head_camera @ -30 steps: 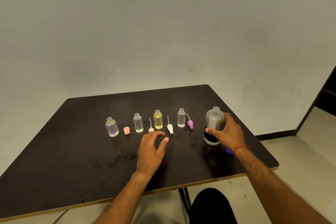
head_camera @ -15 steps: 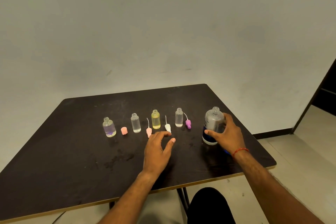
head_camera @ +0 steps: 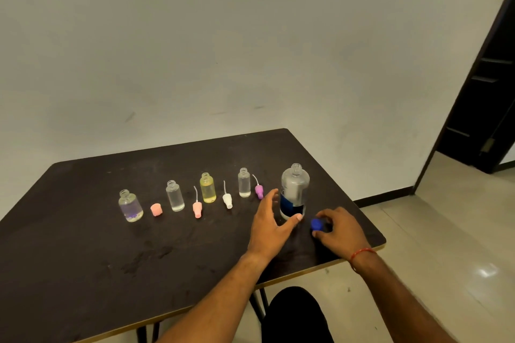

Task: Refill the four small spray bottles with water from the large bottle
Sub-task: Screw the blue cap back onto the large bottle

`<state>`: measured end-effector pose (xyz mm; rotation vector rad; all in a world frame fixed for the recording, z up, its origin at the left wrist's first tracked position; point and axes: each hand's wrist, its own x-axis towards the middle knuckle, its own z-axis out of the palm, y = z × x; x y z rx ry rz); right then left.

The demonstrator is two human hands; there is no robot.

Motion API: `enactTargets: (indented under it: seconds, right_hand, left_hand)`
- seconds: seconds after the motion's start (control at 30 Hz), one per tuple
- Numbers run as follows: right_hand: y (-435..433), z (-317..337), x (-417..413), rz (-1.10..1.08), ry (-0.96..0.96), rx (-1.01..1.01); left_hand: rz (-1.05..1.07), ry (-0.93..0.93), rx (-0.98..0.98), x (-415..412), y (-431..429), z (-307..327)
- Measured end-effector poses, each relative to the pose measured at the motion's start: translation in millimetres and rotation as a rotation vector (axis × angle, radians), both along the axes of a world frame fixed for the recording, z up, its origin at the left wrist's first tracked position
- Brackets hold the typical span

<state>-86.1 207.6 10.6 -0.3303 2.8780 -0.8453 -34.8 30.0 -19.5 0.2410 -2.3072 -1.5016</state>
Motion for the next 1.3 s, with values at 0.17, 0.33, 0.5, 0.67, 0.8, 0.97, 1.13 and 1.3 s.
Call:
enactTargets:
  seconds: [0.17,0.33,0.5,0.67,0.8,0.97,1.13,1.3]
  right_hand:
    - [0.2,-7.5,1.3,-0.016,0.043,-0.048]
    - [-0.4,-8.3,3.2,-0.101,0.044,-0.187]
    - [-2.5,1.1,1.3,-0.125,0.108,-0.313]
    - [-4.8,23.1,-6.9,-0.064,0.213,-0.377]
    - [-8.6,44.4,-18.5,0.045,0.267,-0.328]
    - [-11.9,66.2,-26.9,0.132,0.343,-0.298]
    - [-18.0,84.1,-31.3,0.197,0.336,-0.256]
    - [-24.6,93.3,-34.9,0.222,0.356,-0.233]
  left_hand:
    - [0.013,-0.007,0.001,-19.0,11.0,-5.9]
    - [0.023,-0.023,-0.048,-26.6,9.8,-8.6]
    - [0.027,-0.017,-0.082,-26.3,9.3,-11.6]
    - [0.032,-0.012,-0.073,-24.1,9.4,-12.2]
    - [0.009,-0.034,-0.060,-22.3,10.6,-9.3]
    - [-0.002,-0.039,-0.052,-20.7,9.2,-10.3]
    - [-0.018,-0.054,-0.041,-20.8,8.6,-9.8]
    - [-0.024,-0.052,-0.028,-19.5,9.3,-8.8]
